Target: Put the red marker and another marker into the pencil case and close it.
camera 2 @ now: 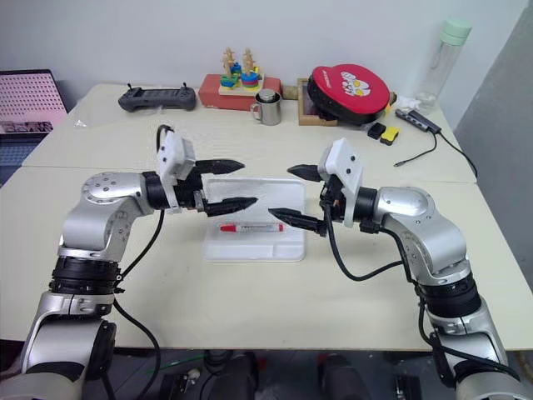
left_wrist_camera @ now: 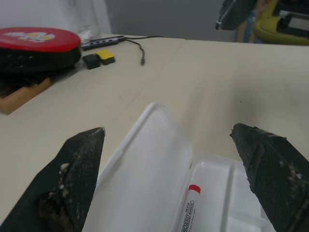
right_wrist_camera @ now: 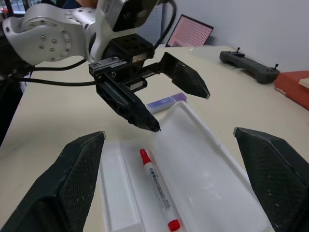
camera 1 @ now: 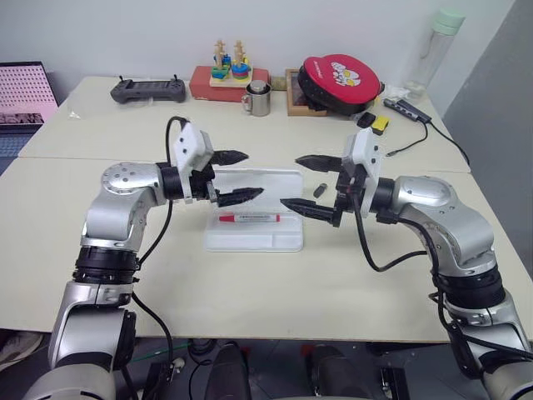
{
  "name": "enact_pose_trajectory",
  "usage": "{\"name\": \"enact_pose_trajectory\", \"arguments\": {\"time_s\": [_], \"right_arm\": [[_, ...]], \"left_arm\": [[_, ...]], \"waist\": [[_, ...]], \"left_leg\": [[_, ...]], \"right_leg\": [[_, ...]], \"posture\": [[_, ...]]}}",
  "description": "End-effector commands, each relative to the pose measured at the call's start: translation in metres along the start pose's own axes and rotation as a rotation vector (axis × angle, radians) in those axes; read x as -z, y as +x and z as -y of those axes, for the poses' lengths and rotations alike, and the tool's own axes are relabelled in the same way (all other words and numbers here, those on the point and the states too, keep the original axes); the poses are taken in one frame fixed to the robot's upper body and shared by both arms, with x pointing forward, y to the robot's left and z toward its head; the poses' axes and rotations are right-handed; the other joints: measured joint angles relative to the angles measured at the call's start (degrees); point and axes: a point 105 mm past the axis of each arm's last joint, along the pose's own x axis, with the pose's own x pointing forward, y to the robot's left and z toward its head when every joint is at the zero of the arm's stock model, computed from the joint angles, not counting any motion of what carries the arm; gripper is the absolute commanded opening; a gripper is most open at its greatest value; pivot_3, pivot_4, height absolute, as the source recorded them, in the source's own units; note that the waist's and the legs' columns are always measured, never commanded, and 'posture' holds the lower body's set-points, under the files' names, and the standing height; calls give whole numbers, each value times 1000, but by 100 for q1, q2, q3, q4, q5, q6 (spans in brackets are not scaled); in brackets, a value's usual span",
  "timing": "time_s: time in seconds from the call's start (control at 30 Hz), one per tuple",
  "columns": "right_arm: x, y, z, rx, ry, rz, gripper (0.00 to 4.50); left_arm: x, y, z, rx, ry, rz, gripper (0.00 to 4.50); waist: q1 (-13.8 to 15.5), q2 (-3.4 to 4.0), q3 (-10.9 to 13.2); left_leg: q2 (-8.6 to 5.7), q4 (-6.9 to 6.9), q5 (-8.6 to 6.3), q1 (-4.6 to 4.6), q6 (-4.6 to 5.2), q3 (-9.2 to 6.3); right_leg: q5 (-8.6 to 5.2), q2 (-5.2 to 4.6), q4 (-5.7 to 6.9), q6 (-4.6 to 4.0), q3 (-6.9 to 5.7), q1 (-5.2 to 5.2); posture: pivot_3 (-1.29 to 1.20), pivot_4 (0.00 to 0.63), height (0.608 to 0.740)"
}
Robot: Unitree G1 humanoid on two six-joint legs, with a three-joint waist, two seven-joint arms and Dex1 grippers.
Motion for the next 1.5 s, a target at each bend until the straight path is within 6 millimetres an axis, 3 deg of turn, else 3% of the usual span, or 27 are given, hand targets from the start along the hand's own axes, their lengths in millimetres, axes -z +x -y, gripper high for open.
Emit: {"name": "enact_pose_trajectory", "arguments": {"time_s": [0.03, 0.1, 0.17, 0.27, 0.33, 0.4, 0.67, 1.0, 1.5], "right_arm": [[-28, 5, 17, 67, -65, 95, 4500], [-31, 9, 24, 94, -62, 113, 4500], [-34, 13, 26, 95, -62, 127, 4500], [-35, 18, 25, 82, -61, 136, 4500], [-34, 24, 23, 69, -65, 134, 4500], [-37, 28, 19, 54, -67, 141, 4500], [-35, 32, 11, 30, -69, 137, 4500], [-37, 29, 13, 47, -77, 140, 4500], [-36, 27, 14, 54, -83, 129, 4500]], "left_arm": [[-61, -42, -56, -452, -34, 282, 4471], [-66, -68, -82, -677, -70, 349, 4471], [-52, -80, -92, -788, -82, 306, 4471], [-23, -94, -111, -975, -108, 193, 4471], [11, -98, -117, -1055, -175, 56, 4471], [38, -95, -114, -1061, -204, -36, 4471], [102, -76, -97, -959, -282, -278, 4471], [142, -74, -91, -955, -308, -449, 4471], [136, -69, -99, -965, -285, -403, 1698]], "waist": [[-3, 0, 0], [-3, 0, 0], [-6, -1, -1], [43, 0, -1], [68, 0, -1], [69, -3, -2], [64, -4, -3], [57, -4, -4], [76, -3, -4]], "left_leg": [[1, 1, 0, 0, 0, -1], [1, 2, 0, 1, 0, -3], [1, 6, 0, 2, 0, -2], [-7, 3, 0, 8, 0, 1], [-7, 2, 0, 7, -1, -4], [-6, 2, 0, 6, -1, -5], [-3, -1, 1, 3, -2, -8], [-5, -4, 1, 3, -2, -7], [-7, -3, 2, 7, -4, -7]], "right_leg": [[1, 0, 0, 1, 0, 0], [1, 0, 1, 1, -2, 2], [3, 0, 1, 4, -1, 3], [3, -5, -2, 4, 1, 12], [4, -5, -2, 4, -5, 12], [4, -5, -2, 5, -7, 12], [6, -3, -3, 7, -13, 9], [6, -3, -3, 7, -12, 8], [6, -4, -1, 7, -11, 12]], "posture": [[0, 150, 740], [0, 150, 740], [0, 150, 740], [0, 150, 740], [0, 150, 740], [0, 150, 740], [0, 150, 740], [0, 150, 740], [0, 150, 740]]}}
